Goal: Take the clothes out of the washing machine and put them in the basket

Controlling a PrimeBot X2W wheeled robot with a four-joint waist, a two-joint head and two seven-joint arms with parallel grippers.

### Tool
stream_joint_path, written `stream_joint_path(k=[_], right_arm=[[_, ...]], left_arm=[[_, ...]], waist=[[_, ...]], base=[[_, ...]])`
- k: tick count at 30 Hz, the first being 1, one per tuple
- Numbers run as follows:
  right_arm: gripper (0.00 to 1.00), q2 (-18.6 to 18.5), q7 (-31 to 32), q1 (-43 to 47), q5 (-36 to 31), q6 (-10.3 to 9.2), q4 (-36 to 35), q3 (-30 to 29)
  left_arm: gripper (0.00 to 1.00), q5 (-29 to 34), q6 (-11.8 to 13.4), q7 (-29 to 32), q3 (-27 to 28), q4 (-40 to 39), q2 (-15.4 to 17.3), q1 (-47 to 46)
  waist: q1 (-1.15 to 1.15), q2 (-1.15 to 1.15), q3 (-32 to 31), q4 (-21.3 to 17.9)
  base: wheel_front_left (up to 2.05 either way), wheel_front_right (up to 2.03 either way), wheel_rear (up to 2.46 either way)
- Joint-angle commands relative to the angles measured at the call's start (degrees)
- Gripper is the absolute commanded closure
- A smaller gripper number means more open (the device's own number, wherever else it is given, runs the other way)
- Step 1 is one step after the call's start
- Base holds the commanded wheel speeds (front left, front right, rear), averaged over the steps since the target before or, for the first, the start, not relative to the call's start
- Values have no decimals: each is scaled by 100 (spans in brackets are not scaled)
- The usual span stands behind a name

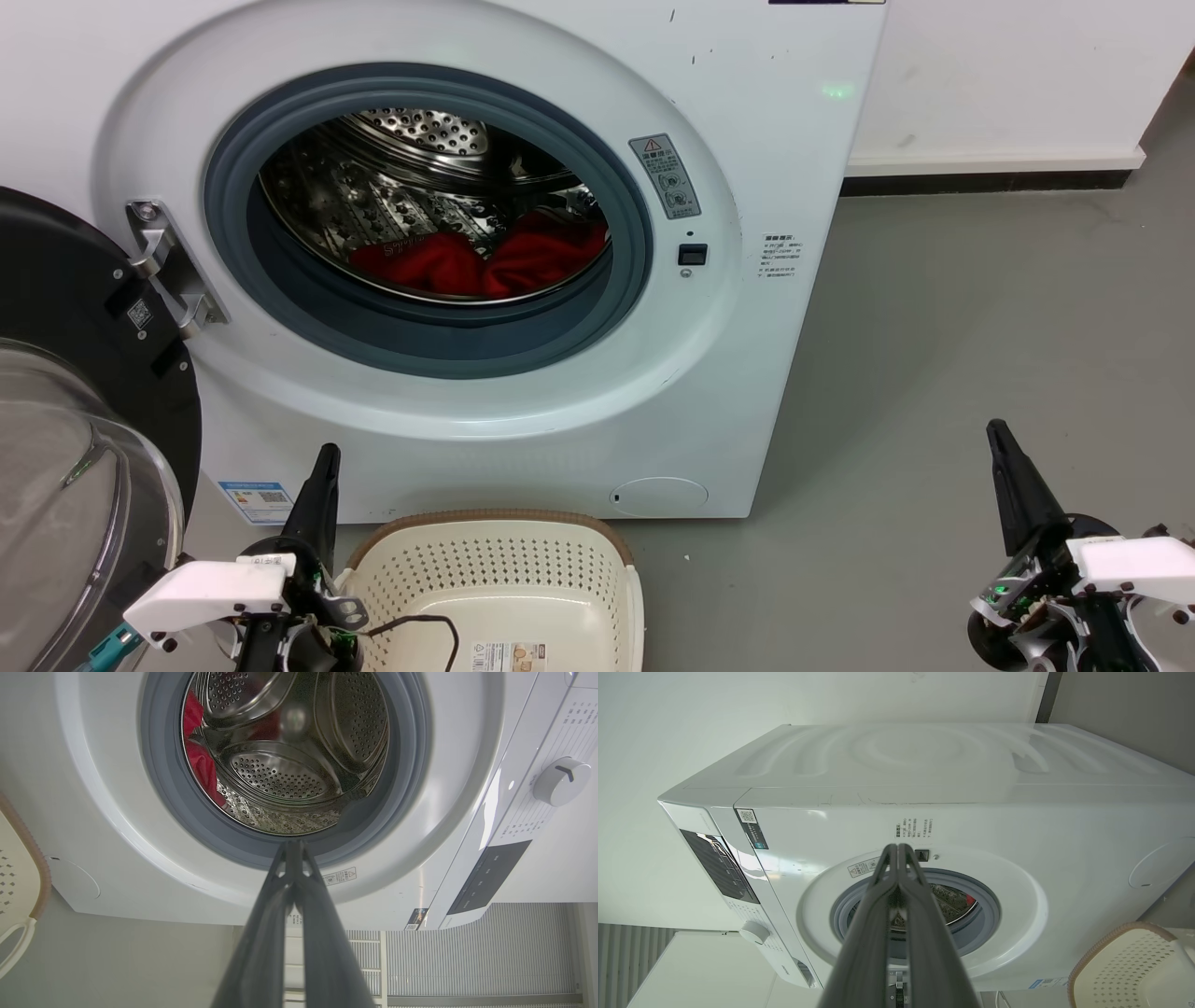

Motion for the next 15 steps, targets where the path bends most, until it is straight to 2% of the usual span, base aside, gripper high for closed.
stream_joint_path(k=[1, 15], right_arm=[[100, 13, 5, -64, -27, 0, 8, -8], [100, 23, 18, -65, -40, 0, 9, -19]], left_arm=[[100, 10, -17, 3, 16, 6, -9, -58], [100, 20, -17, 9, 24, 6, -13, -59]], waist=[[0, 0, 0, 0], [0, 0, 0, 0]], base=[[0, 0, 0], [0, 0, 0]])
